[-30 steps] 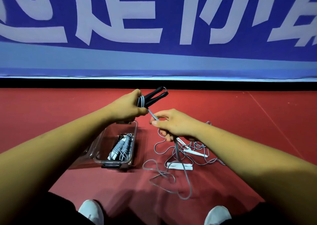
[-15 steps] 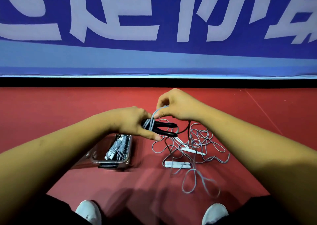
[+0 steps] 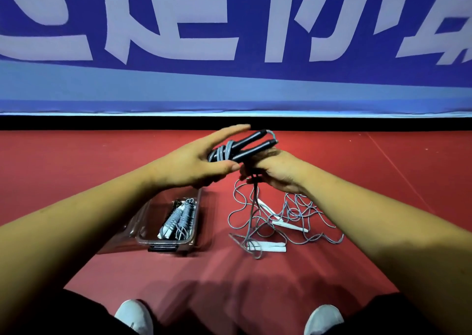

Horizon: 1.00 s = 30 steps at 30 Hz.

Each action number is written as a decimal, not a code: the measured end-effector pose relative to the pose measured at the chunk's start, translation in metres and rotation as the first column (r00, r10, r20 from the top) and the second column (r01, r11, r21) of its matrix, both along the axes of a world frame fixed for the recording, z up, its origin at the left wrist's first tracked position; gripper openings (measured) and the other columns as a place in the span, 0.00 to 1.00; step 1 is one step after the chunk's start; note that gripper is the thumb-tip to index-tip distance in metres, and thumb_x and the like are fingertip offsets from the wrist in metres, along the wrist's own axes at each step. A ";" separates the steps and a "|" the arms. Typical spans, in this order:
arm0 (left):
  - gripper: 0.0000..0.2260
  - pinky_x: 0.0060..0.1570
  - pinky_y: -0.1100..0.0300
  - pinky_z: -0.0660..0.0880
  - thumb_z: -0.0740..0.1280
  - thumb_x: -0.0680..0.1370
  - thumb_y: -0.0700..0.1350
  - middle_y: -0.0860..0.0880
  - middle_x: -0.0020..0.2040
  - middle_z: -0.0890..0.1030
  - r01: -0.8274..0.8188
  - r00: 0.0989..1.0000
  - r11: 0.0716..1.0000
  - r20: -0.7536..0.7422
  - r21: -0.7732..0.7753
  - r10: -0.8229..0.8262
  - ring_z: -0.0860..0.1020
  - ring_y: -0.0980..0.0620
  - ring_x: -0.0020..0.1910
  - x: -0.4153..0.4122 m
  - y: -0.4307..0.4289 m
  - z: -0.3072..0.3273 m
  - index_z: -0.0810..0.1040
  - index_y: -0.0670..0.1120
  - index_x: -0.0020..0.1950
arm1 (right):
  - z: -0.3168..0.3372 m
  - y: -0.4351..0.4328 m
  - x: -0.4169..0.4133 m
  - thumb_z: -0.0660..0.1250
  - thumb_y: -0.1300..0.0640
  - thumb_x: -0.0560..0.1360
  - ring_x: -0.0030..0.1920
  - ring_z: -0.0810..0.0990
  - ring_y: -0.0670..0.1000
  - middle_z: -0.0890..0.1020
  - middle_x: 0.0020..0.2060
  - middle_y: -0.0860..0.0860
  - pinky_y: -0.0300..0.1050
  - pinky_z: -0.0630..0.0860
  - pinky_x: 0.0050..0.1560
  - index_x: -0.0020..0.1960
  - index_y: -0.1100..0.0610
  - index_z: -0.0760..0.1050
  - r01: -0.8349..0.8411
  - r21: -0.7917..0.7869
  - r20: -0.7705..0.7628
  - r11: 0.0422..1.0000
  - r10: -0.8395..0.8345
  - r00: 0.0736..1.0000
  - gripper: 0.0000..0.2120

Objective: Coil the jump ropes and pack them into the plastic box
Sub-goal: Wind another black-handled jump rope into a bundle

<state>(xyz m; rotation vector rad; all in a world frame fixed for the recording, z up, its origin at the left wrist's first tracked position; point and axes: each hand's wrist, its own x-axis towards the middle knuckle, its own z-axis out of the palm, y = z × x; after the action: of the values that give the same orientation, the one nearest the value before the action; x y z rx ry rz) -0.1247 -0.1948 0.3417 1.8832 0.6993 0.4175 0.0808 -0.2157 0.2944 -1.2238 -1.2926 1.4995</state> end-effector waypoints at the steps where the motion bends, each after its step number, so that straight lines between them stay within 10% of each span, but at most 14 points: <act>1: 0.25 0.24 0.62 0.61 0.69 0.79 0.42 0.43 0.33 0.69 -0.011 0.999 1.000 0.032 -0.009 0.012 0.64 0.50 0.28 0.001 0.001 0.001 0.67 0.61 0.72 | 0.000 0.000 -0.002 0.63 0.63 0.79 0.38 0.80 0.51 0.79 0.34 0.53 0.54 0.72 0.50 0.47 0.56 0.78 0.004 -0.008 -0.003 1.000 -0.004 1.000 0.06; 5: 0.08 0.24 0.63 0.62 0.70 0.79 0.44 0.47 0.30 0.72 -0.208 0.978 0.977 0.006 0.050 0.208 0.65 0.51 0.24 0.001 0.008 0.006 0.73 0.45 0.55 | -0.002 -0.003 -0.009 0.59 0.59 0.82 0.37 0.77 0.53 0.76 0.34 0.54 0.48 0.74 0.46 0.55 0.59 0.77 -0.102 -0.055 0.052 0.993 0.105 0.993 0.09; 11: 0.13 0.21 0.60 0.65 0.72 0.76 0.43 0.47 0.31 0.77 -0.369 0.896 0.887 -0.146 0.278 0.418 0.68 0.51 0.23 -0.008 0.026 0.003 0.69 0.43 0.53 | -0.005 -0.012 -0.035 0.64 0.58 0.80 0.27 0.73 0.50 0.71 0.30 0.52 0.39 0.68 0.28 0.47 0.57 0.71 -0.059 -0.046 0.272 0.997 0.070 0.960 0.05; 16: 0.16 0.37 0.51 0.74 0.72 0.72 0.45 0.43 0.43 0.80 -0.147 0.741 0.751 -0.431 0.644 0.514 0.79 0.40 0.41 -0.016 0.035 -0.009 0.69 0.45 0.54 | 0.013 -0.010 -0.045 0.67 0.59 0.76 0.29 0.65 0.48 0.72 0.30 0.53 0.43 0.62 0.31 0.44 0.63 0.79 -0.210 0.231 0.675 0.950 -0.001 0.738 0.07; 22: 0.10 0.38 0.57 0.68 0.71 0.72 0.47 0.49 0.41 0.80 0.255 0.661 0.776 -0.690 0.577 0.295 0.79 0.43 0.45 0.002 0.018 -0.014 0.75 0.49 0.51 | 0.040 0.000 -0.023 0.68 0.51 0.76 0.38 0.76 0.53 0.80 0.34 0.52 0.46 0.72 0.39 0.41 0.53 0.81 -0.369 0.346 0.865 0.862 -0.141 0.482 0.08; 27: 0.18 0.28 0.67 0.64 0.74 0.70 0.61 0.52 0.26 0.74 0.156 0.818 0.906 -0.565 0.394 0.105 0.71 0.56 0.26 0.007 0.005 -0.006 0.74 0.48 0.36 | 0.050 0.002 -0.005 0.78 0.60 0.67 0.24 0.68 0.41 0.74 0.24 0.46 0.34 0.66 0.29 0.38 0.59 0.77 -0.198 0.382 0.560 0.903 -0.055 0.827 0.10; 30: 0.12 0.26 0.65 0.67 0.75 0.73 0.52 0.49 0.28 0.76 0.073 0.939 0.971 -0.344 0.227 0.010 0.70 0.55 0.24 0.005 0.004 0.003 0.77 0.46 0.40 | 0.048 0.004 0.006 0.74 0.64 0.71 0.27 0.72 0.43 0.77 0.28 0.48 0.34 0.69 0.30 0.39 0.60 0.77 -0.077 0.261 0.295 0.962 -0.004 0.956 0.06</act>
<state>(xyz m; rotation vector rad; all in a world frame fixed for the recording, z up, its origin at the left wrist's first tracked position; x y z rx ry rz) -0.1194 -0.1911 0.3451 2.2217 0.8783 0.1537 0.0868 -0.2115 0.3425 -1.2766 -1.6637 1.1456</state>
